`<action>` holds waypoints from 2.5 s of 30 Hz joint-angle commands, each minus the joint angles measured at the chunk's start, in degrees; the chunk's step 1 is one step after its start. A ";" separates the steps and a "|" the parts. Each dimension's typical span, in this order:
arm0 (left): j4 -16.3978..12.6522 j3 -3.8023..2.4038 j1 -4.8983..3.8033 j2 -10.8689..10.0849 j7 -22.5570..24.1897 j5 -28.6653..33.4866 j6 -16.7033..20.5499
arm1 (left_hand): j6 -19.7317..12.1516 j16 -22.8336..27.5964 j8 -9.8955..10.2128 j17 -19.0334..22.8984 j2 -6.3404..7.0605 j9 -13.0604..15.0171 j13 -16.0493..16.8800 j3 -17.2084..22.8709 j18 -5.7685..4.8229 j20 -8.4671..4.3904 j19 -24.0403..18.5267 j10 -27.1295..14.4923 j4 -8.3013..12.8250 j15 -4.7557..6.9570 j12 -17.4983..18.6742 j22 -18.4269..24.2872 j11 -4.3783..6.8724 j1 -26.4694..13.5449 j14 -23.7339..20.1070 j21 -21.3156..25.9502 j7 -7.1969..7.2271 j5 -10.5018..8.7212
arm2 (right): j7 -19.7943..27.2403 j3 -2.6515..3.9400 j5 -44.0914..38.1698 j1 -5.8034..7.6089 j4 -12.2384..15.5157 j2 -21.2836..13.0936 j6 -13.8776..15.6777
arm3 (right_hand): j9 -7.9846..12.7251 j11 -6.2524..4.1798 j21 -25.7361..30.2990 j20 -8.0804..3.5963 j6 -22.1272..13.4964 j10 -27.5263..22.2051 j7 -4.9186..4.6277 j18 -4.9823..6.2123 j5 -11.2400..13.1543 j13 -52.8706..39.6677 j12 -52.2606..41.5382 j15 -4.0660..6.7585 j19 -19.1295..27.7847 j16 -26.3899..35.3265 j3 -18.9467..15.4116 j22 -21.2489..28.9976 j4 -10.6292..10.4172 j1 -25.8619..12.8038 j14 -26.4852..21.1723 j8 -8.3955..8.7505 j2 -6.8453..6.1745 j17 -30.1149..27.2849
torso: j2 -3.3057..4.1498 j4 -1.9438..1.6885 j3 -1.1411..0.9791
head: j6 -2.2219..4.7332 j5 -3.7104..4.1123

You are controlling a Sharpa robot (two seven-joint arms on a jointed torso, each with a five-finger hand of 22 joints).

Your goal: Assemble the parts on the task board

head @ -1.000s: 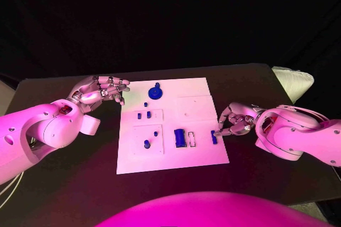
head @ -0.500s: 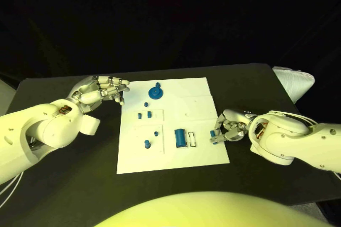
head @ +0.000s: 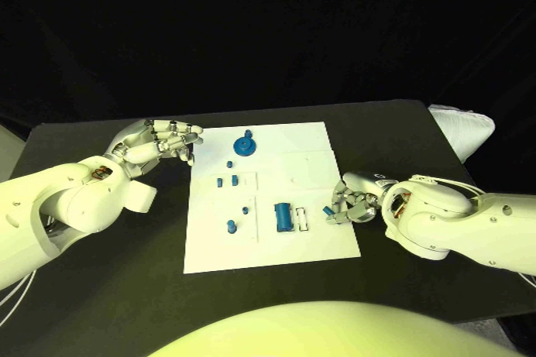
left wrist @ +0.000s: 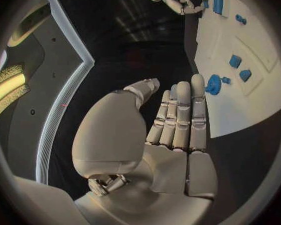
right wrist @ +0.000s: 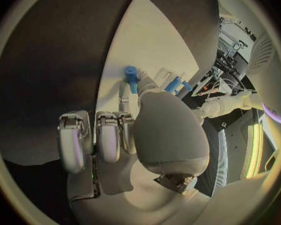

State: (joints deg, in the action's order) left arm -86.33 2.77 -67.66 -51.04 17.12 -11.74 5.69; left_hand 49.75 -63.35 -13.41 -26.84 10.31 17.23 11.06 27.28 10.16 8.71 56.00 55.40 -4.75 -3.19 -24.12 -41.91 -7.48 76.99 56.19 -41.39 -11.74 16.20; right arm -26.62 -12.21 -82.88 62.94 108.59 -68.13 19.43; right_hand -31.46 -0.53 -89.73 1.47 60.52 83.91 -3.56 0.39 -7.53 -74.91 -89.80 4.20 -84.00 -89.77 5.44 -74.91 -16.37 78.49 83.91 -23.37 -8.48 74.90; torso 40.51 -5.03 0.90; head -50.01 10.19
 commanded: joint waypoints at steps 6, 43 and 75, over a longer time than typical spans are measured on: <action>-0.23 -0.03 0.02 -0.09 0.24 0.36 -0.74 | -0.43 0.14 -0.25 0.09 -0.36 -0.08 -0.09 0.07 0.34 0.15 0.42 -0.47 -0.42 -0.34 -0.23 0.11 -0.14 0.14 -0.15 0.35 0.17 -0.01 | -2.26 -0.52 -3.65 -0.88 -0.32 0.47 -1.60 | 8.72 -0.40 -0.27 -0.06 0.84 6.09 0.24 -0.39 -13.73 -15.09 -0.20 0.38 -6.00 0.00 11.31 -15.09 0.87 3.62 5.97 1.74 -1.88 14.63 | 0.00 0.04 0.02 | 0.01 -0.05; -0.32 -0.01 0.03 0.02 0.16 0.36 -0.66 | -0.45 0.12 -0.28 0.10 -0.42 -0.09 -0.11 0.10 0.34 0.15 0.46 -0.50 -0.56 -0.34 -0.28 0.16 -0.14 0.19 -0.16 0.43 0.17 0.00 | -0.05 -0.49 19.22 2.04 3.25 3.15 5.89 | 6.81 -0.44 -0.27 -0.09 0.23 6.09 0.26 -0.39 -20.02 -15.09 -0.20 0.40 -6.00 -0.22 21.56 -15.09 3.17 -4.53 6.08 -0.02 -4.65 15.07 | -0.03 -0.03 0.17 | 0.01 -0.06; -0.58 -0.01 0.03 -0.27 -0.14 0.36 -0.89 | -0.48 0.11 -0.32 0.11 -0.39 -0.09 -0.13 0.06 0.34 0.15 0.52 -0.55 -0.72 -0.34 -0.34 0.21 -0.15 0.21 -0.17 0.52 0.16 -0.01 | -2.64 -0.49 19.35 1.05 1.18 7.56 5.07 | 6.29 -0.55 -0.27 -0.14 0.97 6.09 0.45 -0.39 -11.14 -15.09 -0.20 0.47 -6.00 -0.23 18.23 -15.09 0.26 -12.94 6.09 -0.65 -4.40 15.10 | 0.02 0.00 0.06 | 0.01 -0.20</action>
State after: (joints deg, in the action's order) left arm -86.73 2.78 -67.64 -51.35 16.75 -11.71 5.67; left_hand 49.54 -63.35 -13.40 -26.81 10.31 17.23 10.98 27.27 10.16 8.91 56.21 55.19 -5.23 -3.19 -24.12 -41.75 -7.68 76.99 56.19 -41.16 -11.53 16.20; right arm -29.59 -12.67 -62.90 64.09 109.53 -60.75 25.07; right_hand -25.21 -0.74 -89.73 1.47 61.40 84.14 -3.09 0.38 -18.84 -74.91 -89.80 4.20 -84.00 -89.76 23.94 -74.90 -16.14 66.12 83.91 -24.20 -12.73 74.91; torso 40.52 -5.00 0.92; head -50.01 10.01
